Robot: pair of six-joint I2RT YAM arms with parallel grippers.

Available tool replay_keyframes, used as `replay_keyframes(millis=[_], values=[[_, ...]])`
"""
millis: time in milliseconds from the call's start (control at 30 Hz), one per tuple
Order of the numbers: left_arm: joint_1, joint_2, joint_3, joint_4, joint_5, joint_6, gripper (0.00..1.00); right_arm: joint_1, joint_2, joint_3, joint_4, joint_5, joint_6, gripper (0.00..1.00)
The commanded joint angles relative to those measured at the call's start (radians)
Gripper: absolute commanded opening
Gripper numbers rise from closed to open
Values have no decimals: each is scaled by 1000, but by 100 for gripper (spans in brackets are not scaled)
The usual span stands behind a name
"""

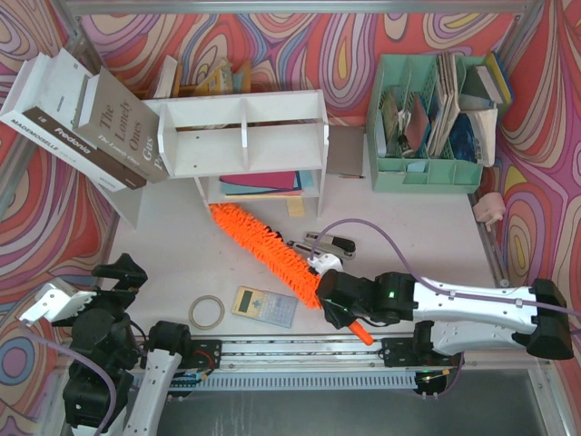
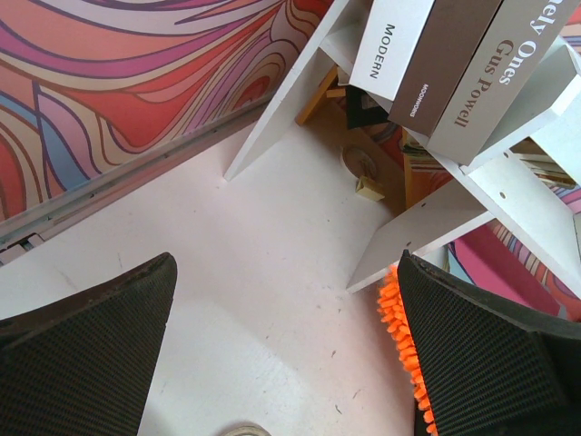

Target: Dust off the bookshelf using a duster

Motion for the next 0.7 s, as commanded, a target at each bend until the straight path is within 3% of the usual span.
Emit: replay_keyframes(millis=[0,200,667], values=[[7,-13,-5,13,-9,19,99,-1,-40,-12,-44,89,75,0],[7,-12,-3,7,-10,15,98,-1,-50,-16,-18,105,93,0],[7,-12,-9,13,-8,17,98,8,171,42,261,55,68,0]])
